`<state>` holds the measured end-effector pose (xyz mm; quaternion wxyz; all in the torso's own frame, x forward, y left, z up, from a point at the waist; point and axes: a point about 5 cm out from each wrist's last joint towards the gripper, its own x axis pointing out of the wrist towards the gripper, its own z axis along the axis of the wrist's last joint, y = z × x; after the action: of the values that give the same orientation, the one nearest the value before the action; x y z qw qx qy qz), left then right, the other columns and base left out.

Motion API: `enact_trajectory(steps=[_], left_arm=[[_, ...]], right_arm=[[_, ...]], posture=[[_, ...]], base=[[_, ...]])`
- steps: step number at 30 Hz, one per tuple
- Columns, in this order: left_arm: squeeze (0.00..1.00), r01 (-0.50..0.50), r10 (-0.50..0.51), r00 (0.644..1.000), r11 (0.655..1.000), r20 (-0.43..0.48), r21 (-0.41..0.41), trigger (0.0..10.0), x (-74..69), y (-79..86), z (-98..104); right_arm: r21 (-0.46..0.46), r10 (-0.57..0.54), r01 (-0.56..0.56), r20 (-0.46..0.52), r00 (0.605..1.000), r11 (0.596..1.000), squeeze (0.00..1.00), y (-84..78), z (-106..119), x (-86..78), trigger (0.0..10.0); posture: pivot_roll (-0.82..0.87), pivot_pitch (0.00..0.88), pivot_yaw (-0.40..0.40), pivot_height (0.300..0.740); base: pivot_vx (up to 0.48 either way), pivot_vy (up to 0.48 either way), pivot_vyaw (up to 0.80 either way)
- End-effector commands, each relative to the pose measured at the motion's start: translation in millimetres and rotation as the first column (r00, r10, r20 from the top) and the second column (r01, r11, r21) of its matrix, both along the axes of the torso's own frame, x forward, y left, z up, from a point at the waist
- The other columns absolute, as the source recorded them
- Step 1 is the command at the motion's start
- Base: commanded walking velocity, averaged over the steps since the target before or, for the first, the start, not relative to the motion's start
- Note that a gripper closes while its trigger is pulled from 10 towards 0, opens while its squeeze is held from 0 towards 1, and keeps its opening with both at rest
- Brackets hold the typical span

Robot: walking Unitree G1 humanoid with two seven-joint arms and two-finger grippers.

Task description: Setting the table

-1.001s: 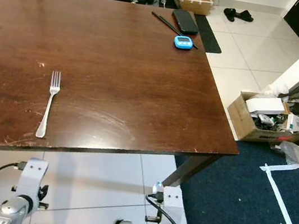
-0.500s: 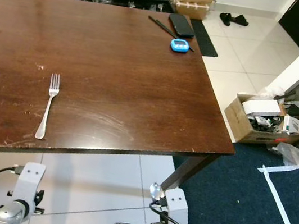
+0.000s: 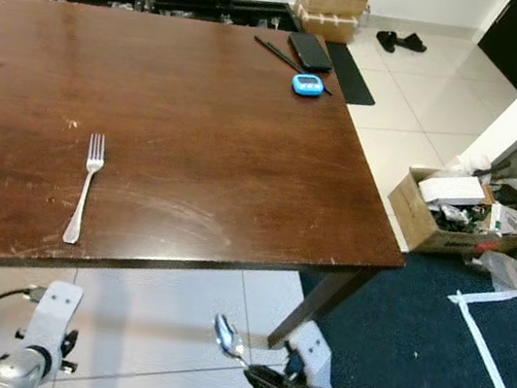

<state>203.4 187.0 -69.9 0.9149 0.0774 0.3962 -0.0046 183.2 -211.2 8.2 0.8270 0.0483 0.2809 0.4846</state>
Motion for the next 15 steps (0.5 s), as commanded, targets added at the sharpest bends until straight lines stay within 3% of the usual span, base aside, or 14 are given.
enact_trajectory(steps=[1,3,5,8,15], left_arm=[[0.00,0.000,0.000,1.000,1.000,-0.031,0.003,10.0,-7.3,1.2,-4.3],[0.00,0.000,0.000,0.999,1.000,-0.032,0.003,10.0,-7.8,1.3,-4.5],[0.00,-0.010,0.010,0.999,1.000,-0.033,0.001,10.0,-8.5,1.7,-4.9],[0.00,-0.013,0.013,0.999,1.000,-0.033,0.000,10.0,-8.8,1.9,-5.0],[0.00,-0.021,0.021,0.999,1.000,-0.040,-0.004,10.0,-11.9,3.1,-6.4]], right_arm=[[0.080,0.108,-0.103,-0.058,0.992,0.991,0.00,4.6,11.2,-8.2,10.0],[0.112,0.153,-0.145,-0.071,0.986,0.983,0.00,5.1,19.6,-9.8,10.0],[0.197,0.215,-0.199,-0.065,0.974,0.960,0.00,8.0,41.7,-8.4,10.0],[0.233,0.233,-0.214,-0.058,0.971,0.949,0.00,9.9,51.7,-7.7,10.0],[0.438,0.246,-0.256,0.081,0.966,0.862,0.00,28.5,107.3,9.3,10.0]], posture=[[0.03,0.044,0.016,0.740],[0.03,0.044,0.016,0.740],[0.03,0.047,0.008,0.740],[0.03,0.049,0.001,0.740],[0.03,0.056,-0.003,0.740]], base=[[0.000,0.000,0.00],[0.000,0.000,0.00],[0.000,0.000,0.00],[0.000,0.000,0.00],[0.000,0.000,0.00]])
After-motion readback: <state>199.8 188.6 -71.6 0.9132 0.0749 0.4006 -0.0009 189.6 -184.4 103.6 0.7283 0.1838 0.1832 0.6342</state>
